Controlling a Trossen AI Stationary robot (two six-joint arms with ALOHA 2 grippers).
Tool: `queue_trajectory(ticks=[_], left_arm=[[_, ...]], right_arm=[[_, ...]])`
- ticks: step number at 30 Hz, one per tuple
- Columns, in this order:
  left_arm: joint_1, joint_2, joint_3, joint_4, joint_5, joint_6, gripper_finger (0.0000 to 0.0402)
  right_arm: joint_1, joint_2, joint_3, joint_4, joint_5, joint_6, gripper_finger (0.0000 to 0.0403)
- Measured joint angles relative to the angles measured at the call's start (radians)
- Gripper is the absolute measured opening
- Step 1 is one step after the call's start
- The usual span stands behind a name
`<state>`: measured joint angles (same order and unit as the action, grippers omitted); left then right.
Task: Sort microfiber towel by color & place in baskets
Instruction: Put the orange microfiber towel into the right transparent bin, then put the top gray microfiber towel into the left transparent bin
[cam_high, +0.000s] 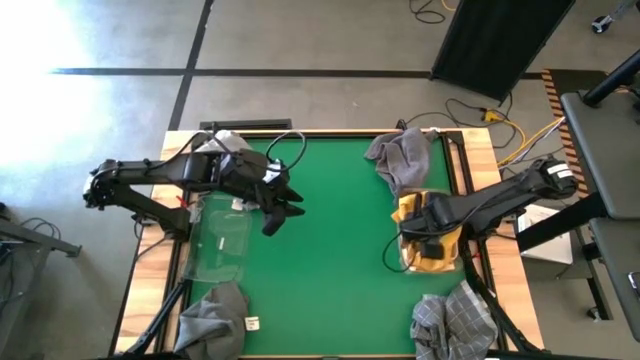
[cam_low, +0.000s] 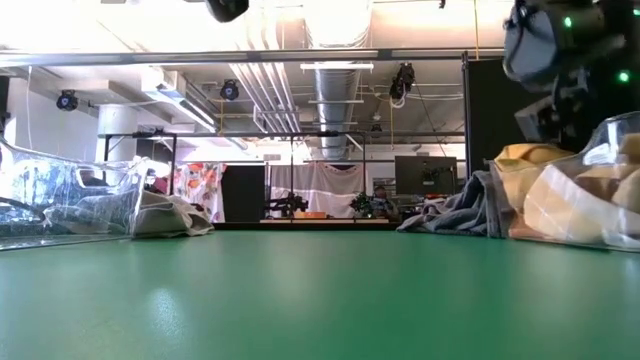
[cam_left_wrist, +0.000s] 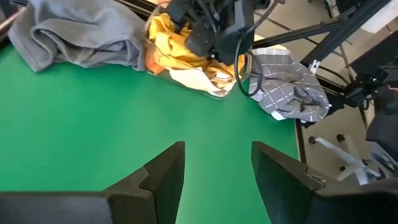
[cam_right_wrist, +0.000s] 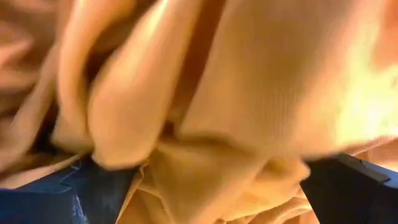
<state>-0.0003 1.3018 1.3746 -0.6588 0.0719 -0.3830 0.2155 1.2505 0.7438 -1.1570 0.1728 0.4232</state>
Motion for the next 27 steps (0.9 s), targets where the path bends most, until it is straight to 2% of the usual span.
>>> queue_trajectory(ticks=[4,9,11,14,20,24,27], left_arm=[[-0.022,-0.001,0.0,-0.001,0.0,-0.019,0.017],[-0.047,-0.001,0.001,-0.003,0.0,-0.038,0.017],[-0.053,-0.001,0.001,-0.003,0.0,-0.045,0.017],[-0.054,-0.001,0.001,-0.002,-0.002,-0.045,0.017],[-0.054,-0.001,0.001,0.0,-0.002,-0.05,0.017],[-0.069,-0.001,0.001,-0.005,-0.002,-0.087,0.017],[-0.102,-0.001,0.001,-0.025,-0.002,-0.106,0.017]], right_arm=[[0.014,-0.021,0.096,-0.105,-0.058,-0.014,0.0398],[0.013,-0.032,0.31,-0.305,-0.099,0.021,0.0398],[0.002,-0.033,0.387,-0.307,-0.085,0.037,0.0398],[-0.055,-0.033,0.449,-0.243,0.0,0.099,0.0398],[-0.316,-0.033,0.401,-0.022,0.075,0.201,0.0398],[-0.552,-0.023,0.313,0.057,0.157,0.362,0.0398],[-0.743,-0.002,0.231,0.117,0.143,0.362,0.0398]])
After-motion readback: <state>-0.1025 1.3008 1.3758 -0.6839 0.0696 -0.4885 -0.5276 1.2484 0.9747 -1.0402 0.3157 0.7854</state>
